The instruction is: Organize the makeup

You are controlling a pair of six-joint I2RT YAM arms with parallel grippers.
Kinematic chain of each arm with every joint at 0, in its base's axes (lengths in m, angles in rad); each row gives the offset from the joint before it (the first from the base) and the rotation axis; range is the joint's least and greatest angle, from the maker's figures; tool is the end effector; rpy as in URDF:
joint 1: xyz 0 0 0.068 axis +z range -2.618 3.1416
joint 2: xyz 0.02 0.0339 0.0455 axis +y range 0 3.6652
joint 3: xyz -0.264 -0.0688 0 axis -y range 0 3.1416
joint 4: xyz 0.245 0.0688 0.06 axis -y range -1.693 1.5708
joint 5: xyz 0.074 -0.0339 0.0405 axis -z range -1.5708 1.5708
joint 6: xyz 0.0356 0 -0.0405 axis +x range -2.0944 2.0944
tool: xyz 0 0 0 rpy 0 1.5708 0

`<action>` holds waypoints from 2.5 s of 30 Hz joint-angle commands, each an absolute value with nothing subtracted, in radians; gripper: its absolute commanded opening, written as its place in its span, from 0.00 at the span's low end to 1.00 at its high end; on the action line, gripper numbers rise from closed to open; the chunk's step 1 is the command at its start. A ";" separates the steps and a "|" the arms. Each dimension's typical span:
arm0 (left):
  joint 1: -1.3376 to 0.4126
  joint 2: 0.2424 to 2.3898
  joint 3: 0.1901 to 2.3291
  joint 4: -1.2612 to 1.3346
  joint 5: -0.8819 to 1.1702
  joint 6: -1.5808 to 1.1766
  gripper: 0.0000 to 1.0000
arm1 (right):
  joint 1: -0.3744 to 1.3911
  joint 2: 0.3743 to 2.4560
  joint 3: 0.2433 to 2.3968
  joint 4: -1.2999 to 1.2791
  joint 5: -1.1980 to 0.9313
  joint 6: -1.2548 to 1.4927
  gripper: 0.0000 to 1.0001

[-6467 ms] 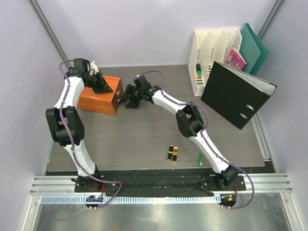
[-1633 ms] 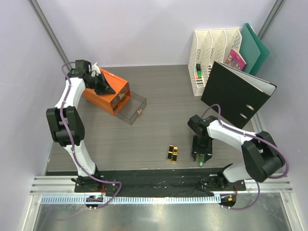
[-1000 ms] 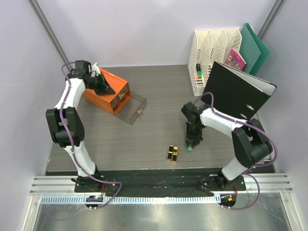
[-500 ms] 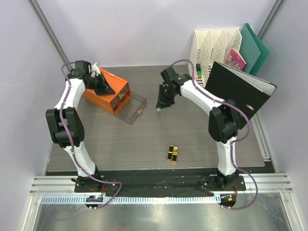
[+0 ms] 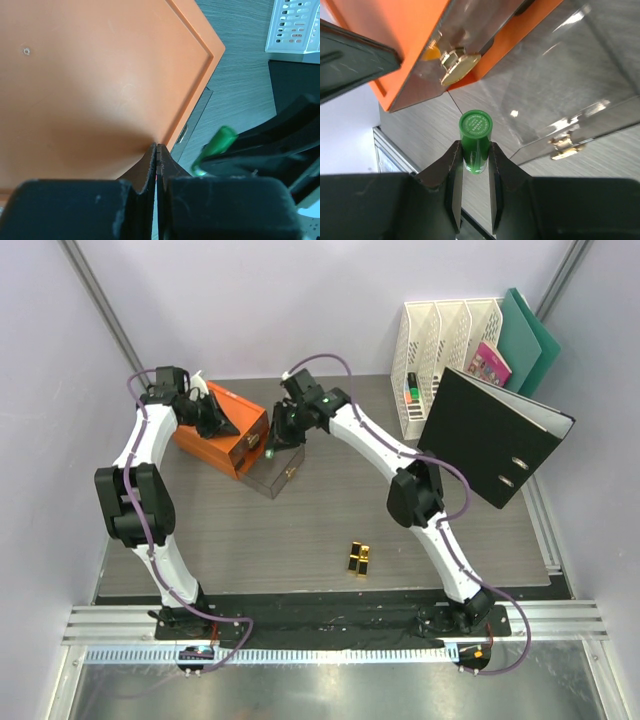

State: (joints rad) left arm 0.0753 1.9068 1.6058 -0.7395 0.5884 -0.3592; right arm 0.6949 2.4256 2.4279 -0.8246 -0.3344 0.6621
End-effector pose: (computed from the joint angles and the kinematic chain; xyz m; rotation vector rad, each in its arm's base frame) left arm 0.4115 0.0112 0.2580 -0.3474 2.5550 -0.8695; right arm 0.4052 0.3530 0.2685 -0.2140 2.5855 0.9783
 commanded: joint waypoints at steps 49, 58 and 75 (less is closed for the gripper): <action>0.055 2.085 1.511 -1.058 0.336 -0.256 0.00 | 0.655 1.765 1.278 -1.160 -0.278 0.557 0.57; 0.054 2.085 1.508 -1.058 0.336 -0.256 0.00 | 0.695 1.859 1.284 -1.138 -0.311 0.546 0.54; 0.055 2.082 1.506 -1.060 0.327 -0.255 0.00 | 0.693 1.907 1.155 -1.060 -0.281 0.522 0.45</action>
State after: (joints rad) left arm 0.0746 1.9274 1.6382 -0.7708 0.5900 -0.3557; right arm 0.6918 1.8912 1.1912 -1.0912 -0.3038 0.5400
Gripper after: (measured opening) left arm 0.002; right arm 0.468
